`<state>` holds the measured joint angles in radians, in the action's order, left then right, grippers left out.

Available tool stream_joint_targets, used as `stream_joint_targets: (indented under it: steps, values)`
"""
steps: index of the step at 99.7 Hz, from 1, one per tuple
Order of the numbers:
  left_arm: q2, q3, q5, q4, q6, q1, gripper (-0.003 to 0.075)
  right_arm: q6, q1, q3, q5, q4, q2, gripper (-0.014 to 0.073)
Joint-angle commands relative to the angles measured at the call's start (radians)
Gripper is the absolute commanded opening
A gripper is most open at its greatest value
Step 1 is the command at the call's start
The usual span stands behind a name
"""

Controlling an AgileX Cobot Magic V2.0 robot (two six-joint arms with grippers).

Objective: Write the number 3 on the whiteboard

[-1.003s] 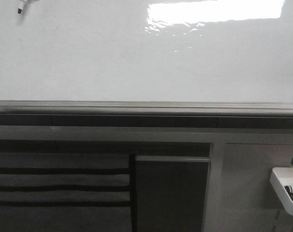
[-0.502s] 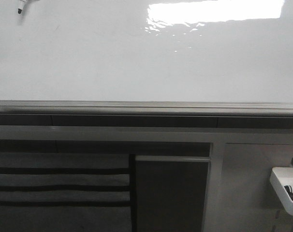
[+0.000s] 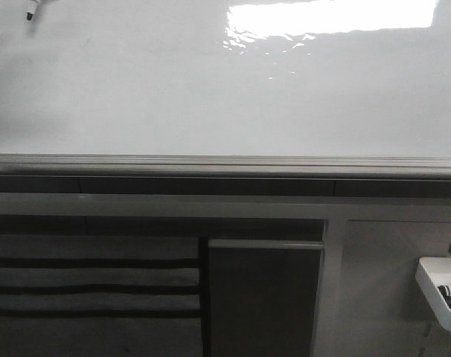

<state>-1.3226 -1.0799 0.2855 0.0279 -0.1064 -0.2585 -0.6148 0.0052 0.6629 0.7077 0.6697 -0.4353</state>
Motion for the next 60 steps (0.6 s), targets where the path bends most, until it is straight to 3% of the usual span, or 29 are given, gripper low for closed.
stream_joint_targets:
  steps: [1, 40, 60]
  values:
    - [-0.036, -0.083, -0.091, 0.003, -0.001, -0.007, 0.0386, -0.109, -0.004, 0.034, -0.012, 0.128, -0.014, 0.0590]
    - [-0.158, -0.160, -0.139, -0.059, -0.001, -0.005, 0.0382, -0.110, -0.004, 0.034, -0.015, 0.130, -0.014, 0.0590]
    - [-0.173, -0.160, -0.153, -0.059, -0.001, 0.007, 0.0284, -0.110, -0.004, 0.034, -0.015, 0.130, -0.014, 0.0590]
